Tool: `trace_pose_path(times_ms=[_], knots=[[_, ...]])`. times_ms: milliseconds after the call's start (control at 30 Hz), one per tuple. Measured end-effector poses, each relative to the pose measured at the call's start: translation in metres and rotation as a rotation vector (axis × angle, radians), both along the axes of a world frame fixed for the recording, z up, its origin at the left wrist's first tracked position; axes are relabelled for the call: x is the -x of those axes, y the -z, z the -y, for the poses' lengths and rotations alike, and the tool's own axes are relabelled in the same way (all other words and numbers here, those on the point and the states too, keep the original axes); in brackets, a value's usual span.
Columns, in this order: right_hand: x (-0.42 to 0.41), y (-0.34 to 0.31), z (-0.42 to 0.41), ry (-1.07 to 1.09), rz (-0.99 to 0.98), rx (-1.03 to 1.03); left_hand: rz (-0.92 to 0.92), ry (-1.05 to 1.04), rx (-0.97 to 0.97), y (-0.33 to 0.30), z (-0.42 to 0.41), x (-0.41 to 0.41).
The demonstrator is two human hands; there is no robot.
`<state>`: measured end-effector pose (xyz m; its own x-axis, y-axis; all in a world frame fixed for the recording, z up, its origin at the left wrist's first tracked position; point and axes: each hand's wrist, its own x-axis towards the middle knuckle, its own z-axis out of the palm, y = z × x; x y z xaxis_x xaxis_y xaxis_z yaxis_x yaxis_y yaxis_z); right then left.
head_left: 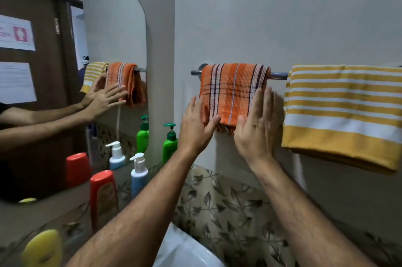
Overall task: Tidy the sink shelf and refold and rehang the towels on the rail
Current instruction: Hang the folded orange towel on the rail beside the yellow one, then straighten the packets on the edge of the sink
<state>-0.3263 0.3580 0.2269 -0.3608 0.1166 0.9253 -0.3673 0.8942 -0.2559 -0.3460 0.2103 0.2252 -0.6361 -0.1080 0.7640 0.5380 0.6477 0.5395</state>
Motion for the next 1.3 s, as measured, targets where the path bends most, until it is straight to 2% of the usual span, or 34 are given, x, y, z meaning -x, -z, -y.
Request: trace_pose_path(times_ms=[133,267,467,700,900,1067,1300], knots=[[-0.002,0.012,-0.008,-0.125,-0.063,-0.124,-0.082,-0.103,0.134,0.015,-0.010,-0.029],[-0.002,0.042,-0.032,-0.241,-0.023,-0.107,-0.015,-0.214,0.280,0.056,-0.014,-0.055],[-0.020,0.131,-0.038,-0.451,0.374,-0.130,0.246,-0.345,0.427,0.153,-0.009,-0.104],[-0.041,0.246,-0.019,-0.583,0.656,-0.391,0.593,-0.465,0.508,0.259,0.017,-0.187],[-0.077,0.311,0.017,-0.711,0.872,-0.563,0.825,-0.574,0.489,0.326,0.047,-0.269],[-0.119,0.346,0.059,-0.773,0.971,-0.701,0.963,-0.669,0.408,0.360,0.074,-0.325],[-0.164,0.377,0.112,-0.841,1.042,-0.792,1.039,-0.801,0.363,0.381,0.117,-0.373]])
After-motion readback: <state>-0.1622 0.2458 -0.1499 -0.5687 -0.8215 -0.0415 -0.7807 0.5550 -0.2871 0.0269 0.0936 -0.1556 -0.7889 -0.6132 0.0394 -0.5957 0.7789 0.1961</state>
